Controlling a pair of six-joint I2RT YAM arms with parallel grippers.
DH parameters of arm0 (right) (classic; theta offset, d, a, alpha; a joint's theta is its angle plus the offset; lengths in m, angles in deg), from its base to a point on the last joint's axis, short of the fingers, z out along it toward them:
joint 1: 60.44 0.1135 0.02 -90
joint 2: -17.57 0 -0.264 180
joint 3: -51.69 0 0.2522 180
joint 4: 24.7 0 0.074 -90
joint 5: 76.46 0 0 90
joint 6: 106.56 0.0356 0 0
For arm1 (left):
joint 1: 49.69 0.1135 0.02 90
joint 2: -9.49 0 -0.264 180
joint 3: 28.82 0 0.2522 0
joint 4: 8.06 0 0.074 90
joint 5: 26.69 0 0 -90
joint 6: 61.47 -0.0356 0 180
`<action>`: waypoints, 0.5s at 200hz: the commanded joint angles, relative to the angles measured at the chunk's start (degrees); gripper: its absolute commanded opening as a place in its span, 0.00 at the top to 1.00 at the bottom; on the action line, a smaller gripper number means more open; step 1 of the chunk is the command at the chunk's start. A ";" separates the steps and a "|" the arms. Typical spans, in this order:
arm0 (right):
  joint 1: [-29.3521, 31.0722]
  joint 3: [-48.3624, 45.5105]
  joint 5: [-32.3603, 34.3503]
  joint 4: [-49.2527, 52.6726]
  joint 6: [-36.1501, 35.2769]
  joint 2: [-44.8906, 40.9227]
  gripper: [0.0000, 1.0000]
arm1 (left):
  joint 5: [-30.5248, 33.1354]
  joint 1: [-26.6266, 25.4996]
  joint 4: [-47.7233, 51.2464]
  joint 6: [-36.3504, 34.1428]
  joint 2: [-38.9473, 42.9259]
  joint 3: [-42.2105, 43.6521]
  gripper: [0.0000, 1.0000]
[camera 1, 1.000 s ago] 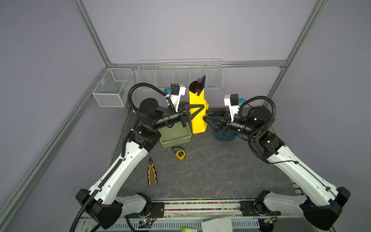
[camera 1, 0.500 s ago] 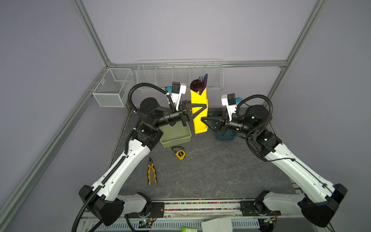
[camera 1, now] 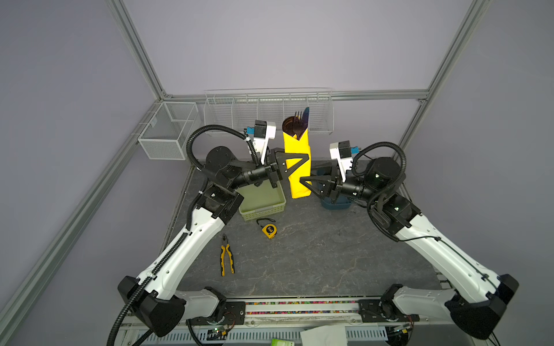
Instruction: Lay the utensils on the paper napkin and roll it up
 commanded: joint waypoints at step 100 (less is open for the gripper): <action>0.45 -8.70 7.64 7.63 -1.27 -8.48 0.74 | 1.94 0.27 -8.01 1.42 4.63 1.02 1.00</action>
